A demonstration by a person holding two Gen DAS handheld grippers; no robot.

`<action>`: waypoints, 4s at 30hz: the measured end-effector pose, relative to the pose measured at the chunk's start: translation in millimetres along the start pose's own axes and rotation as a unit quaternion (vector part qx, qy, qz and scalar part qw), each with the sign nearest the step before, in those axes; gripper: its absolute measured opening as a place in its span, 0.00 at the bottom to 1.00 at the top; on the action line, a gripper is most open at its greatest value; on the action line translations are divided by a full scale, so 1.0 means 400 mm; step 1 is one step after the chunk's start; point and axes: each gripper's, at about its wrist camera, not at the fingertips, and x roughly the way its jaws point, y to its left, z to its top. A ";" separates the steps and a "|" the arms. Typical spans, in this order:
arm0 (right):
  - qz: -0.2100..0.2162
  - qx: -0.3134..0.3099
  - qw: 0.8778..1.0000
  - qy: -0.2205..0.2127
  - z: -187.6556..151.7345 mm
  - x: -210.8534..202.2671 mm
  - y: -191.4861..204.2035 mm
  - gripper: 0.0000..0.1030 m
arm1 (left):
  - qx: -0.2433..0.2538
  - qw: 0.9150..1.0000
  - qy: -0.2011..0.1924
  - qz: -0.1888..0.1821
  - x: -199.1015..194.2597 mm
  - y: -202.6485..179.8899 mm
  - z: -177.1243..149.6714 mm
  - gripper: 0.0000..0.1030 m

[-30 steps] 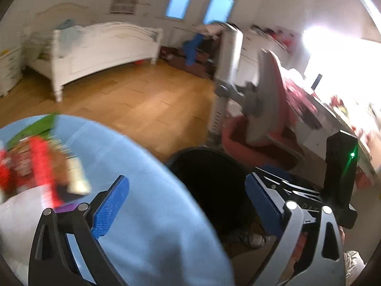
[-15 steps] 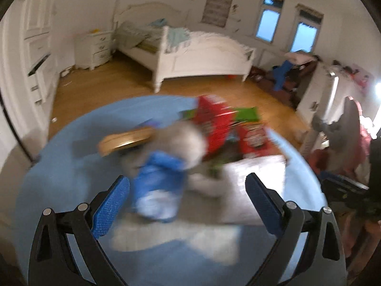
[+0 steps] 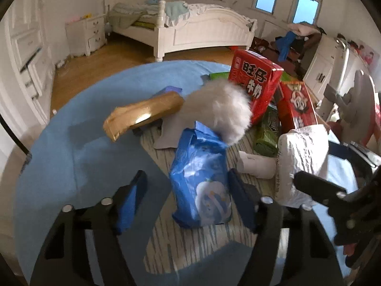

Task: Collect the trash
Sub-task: 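Grasp the blue wrapper with the left tool while the right tool grasps the white padded envelope, then carry both items to the black bin and open both tools to drop them, then grasp the white fluffy item with the left tool while the right tool grasps a red drink box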

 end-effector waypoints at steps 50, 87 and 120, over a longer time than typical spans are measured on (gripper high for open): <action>-0.007 0.262 0.945 -0.195 -0.373 -0.468 -0.710 0.49 | 0.144 0.960 -0.041 -0.237 -0.033 -0.731 0.053 0.28; -0.062 0.372 0.916 -0.138 -0.507 -0.354 -0.883 0.79 | 0.193 0.954 -0.010 -0.228 0.096 -0.911 0.052 0.85; 0.131 0.055 0.984 -0.110 0.101 -0.182 -0.180 0.81 | -0.007 0.996 -0.087 -0.030 0.007 -0.065 0.094 0.91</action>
